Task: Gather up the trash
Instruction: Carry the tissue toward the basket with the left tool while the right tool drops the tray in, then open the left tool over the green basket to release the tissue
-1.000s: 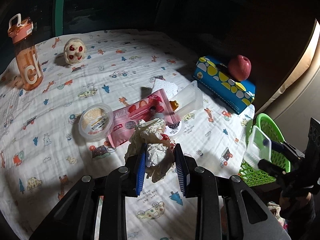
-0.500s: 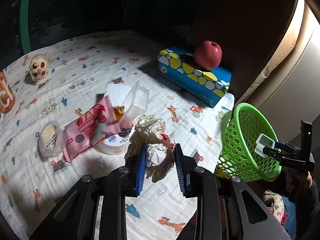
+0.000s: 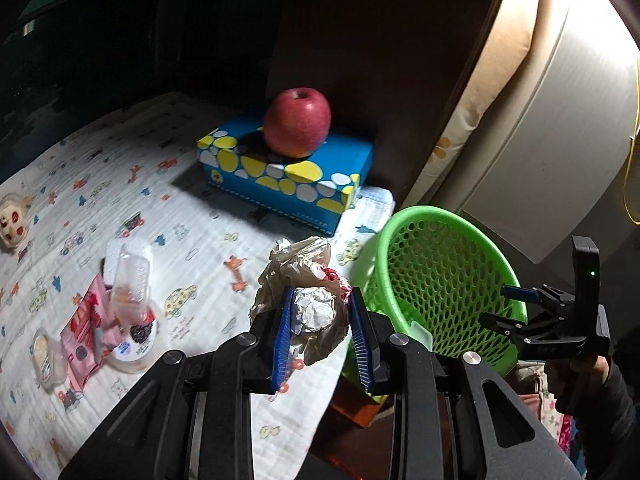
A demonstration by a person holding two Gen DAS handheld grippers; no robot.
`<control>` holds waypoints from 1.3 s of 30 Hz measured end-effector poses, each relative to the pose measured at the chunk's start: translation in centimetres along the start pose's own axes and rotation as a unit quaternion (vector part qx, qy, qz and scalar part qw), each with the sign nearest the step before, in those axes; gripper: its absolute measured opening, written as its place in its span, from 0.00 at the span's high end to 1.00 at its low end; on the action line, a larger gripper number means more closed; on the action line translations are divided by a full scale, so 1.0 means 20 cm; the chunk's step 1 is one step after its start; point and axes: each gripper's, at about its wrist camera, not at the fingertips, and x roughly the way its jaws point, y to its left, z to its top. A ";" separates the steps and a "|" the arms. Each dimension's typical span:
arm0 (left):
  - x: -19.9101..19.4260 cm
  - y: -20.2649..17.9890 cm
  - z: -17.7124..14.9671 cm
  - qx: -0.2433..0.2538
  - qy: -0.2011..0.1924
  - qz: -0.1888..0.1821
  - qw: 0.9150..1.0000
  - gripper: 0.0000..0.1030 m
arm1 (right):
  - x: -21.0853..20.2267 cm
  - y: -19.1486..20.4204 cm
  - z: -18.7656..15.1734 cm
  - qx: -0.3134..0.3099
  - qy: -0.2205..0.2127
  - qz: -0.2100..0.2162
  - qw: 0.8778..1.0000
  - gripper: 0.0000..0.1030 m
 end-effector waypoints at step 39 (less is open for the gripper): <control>0.40 -0.61 -0.08 0.073 0.095 -0.088 0.989 0.43 | -0.32 -0.12 -0.18 0.026 -0.068 0.004 0.997 0.08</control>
